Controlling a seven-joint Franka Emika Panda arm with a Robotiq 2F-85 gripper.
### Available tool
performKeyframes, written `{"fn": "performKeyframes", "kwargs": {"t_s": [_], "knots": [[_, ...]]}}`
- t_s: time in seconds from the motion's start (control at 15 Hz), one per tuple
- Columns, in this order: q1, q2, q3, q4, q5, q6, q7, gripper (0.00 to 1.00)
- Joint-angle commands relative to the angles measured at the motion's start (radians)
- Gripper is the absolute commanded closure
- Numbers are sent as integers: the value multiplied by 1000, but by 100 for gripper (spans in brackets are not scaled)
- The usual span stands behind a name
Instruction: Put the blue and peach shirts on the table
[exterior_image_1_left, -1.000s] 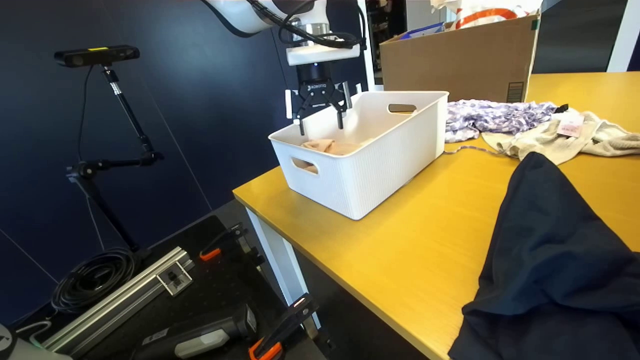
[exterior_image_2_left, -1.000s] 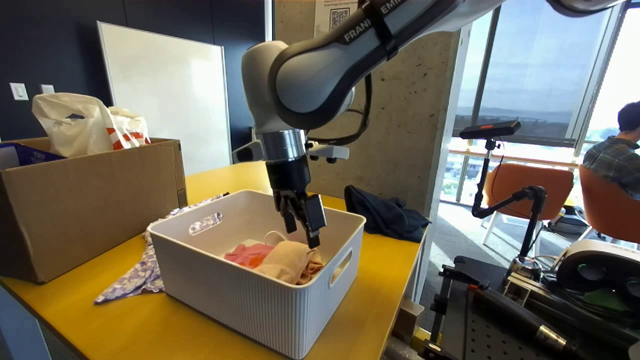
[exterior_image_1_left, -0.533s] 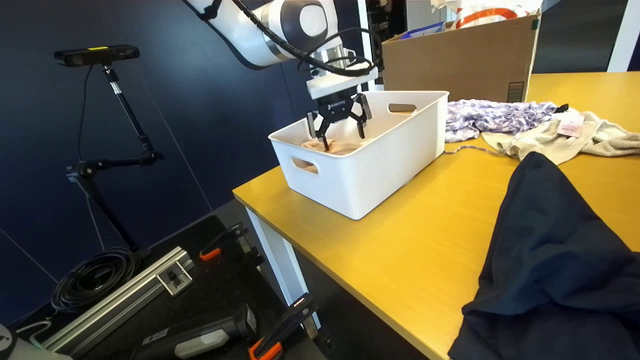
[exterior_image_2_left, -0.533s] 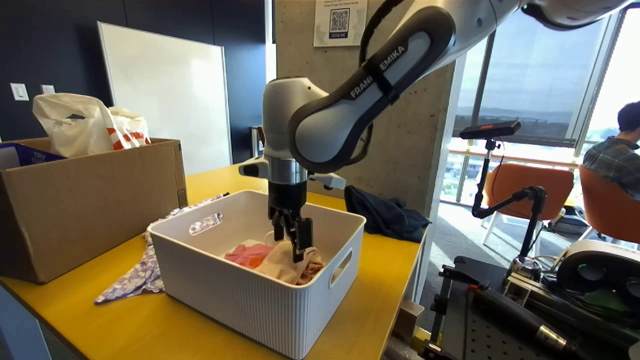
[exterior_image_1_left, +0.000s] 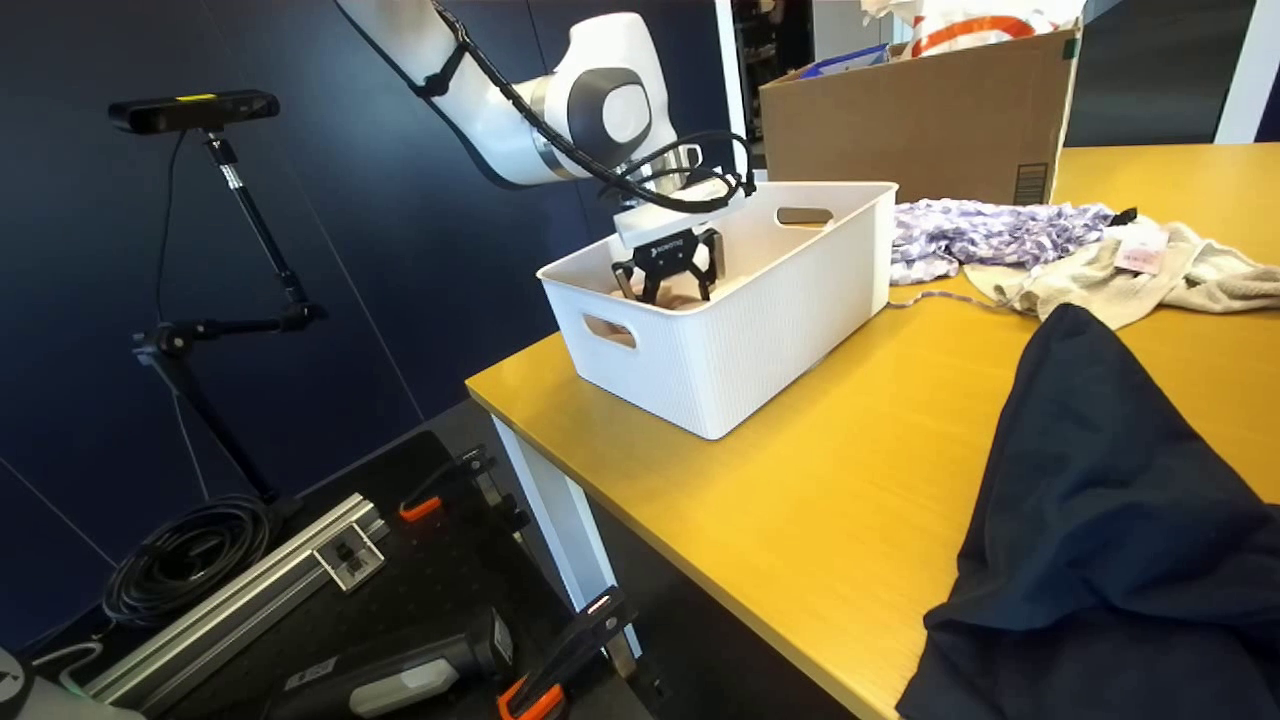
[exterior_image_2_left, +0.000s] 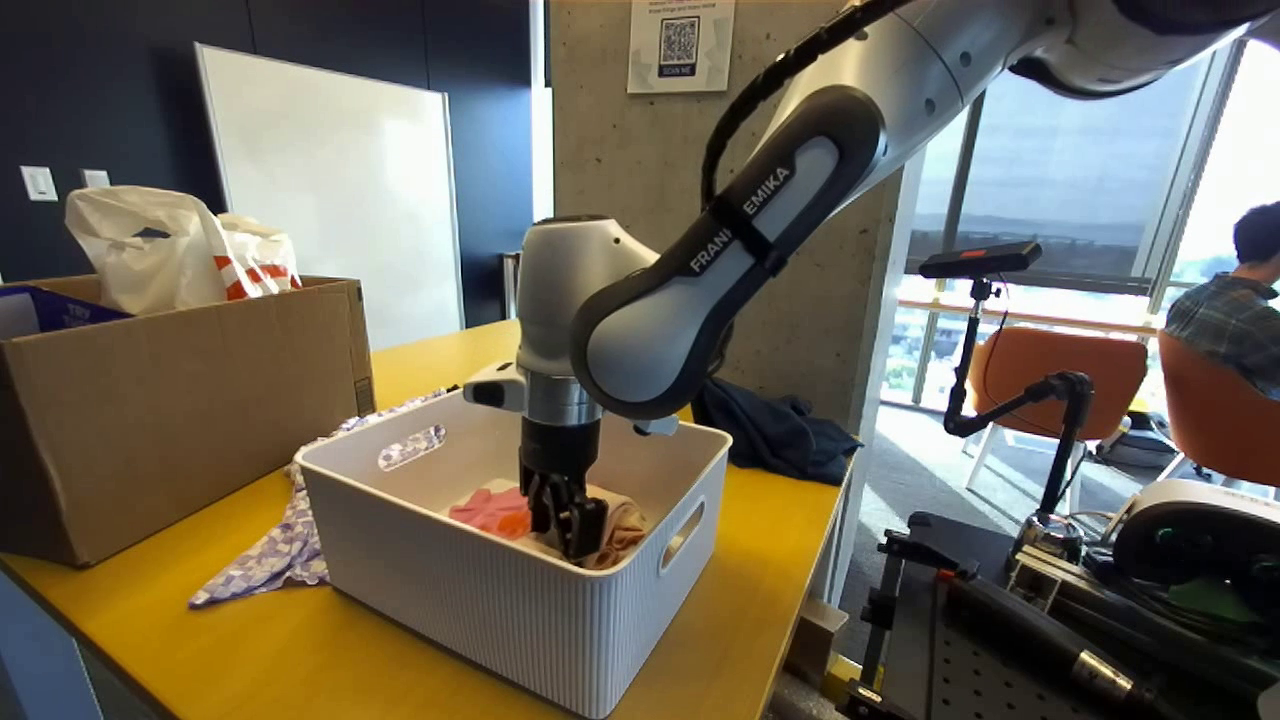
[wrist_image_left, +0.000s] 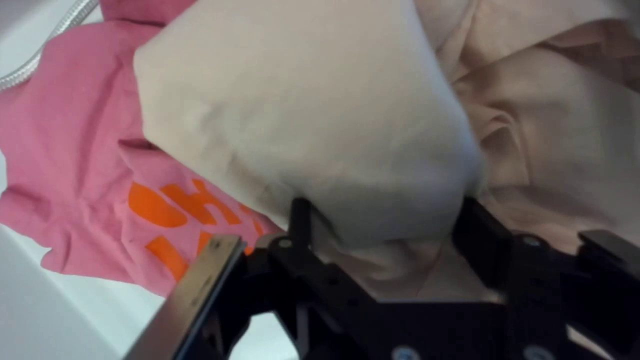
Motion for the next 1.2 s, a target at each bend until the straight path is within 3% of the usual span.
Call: {"fn": "performKeyframes", "kwargs": {"t_s": [0.0, 0.33, 0.4, 0.8, 1.13], "knots": [[-2, -13, 13, -5, -17, 10, 9, 58], [0, -33, 21, -9, -14, 5, 14, 95], [3, -40, 20, -11, -16, 0, 19, 99], [44, -217, -7, -80, -49, -39, 94, 97], [87, -480, -38, -198, -178, -150, 265, 97]]}}
